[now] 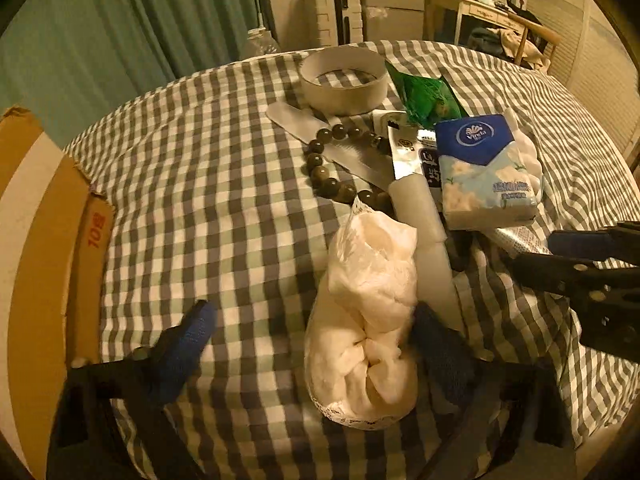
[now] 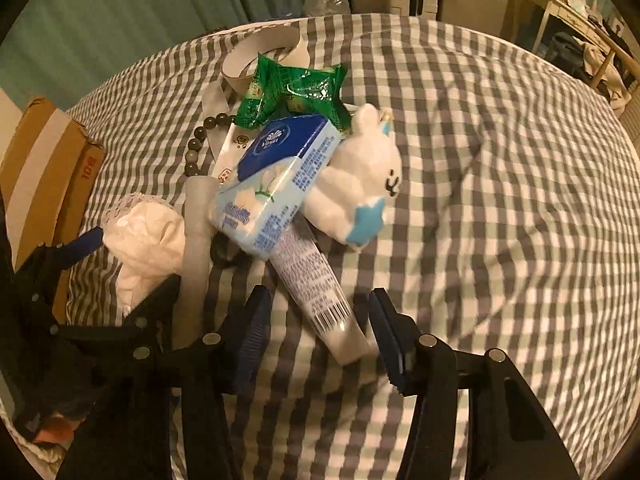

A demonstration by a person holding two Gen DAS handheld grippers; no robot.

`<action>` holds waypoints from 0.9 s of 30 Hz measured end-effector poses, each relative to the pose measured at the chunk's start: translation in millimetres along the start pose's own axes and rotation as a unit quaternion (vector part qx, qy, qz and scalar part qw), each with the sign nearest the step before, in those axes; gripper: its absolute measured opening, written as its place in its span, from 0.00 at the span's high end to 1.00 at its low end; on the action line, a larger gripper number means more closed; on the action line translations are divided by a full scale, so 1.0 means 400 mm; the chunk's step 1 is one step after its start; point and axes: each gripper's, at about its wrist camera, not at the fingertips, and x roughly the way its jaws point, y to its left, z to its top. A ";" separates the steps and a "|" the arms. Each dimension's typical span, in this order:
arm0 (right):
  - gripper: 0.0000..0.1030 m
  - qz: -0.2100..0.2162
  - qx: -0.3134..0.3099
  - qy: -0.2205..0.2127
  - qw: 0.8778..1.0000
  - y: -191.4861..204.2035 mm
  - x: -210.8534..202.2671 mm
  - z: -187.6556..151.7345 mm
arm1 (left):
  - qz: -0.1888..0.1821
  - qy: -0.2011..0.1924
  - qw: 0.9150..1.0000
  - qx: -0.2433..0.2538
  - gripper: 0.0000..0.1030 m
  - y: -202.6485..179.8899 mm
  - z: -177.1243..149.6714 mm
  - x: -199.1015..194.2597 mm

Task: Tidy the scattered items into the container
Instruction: 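Grasp the white cloth with the left gripper while the right grasps the toothpaste tube, then carry the cloth with the left gripper into the box while the right drops the toothpaste in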

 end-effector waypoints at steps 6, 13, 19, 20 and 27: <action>0.70 0.020 0.016 0.002 1.000 -0.010 -0.002 -0.010 | -0.035 0.001 0.999 0.009 0.76 -0.012 -0.006 -0.027; 0.78 0.057 0.043 0.010 0.997 -0.015 -0.058 -0.052 | -0.051 -0.013 0.998 -0.021 0.82 0.023 -0.015 -0.110; 0.78 0.080 0.050 0.000 0.996 0.013 -0.139 -0.107 | -0.058 -0.028 0.997 -0.051 0.82 0.086 -0.027 -0.176; 0.78 0.078 0.049 0.000 0.996 0.020 -0.146 -0.112 | -0.057 -0.029 0.997 -0.053 0.82 0.093 -0.032 -0.185; 0.78 0.057 0.025 -0.013 0.998 0.107 -0.184 -0.133 | -0.057 -0.044 0.995 -0.063 0.82 0.136 -0.051 -0.260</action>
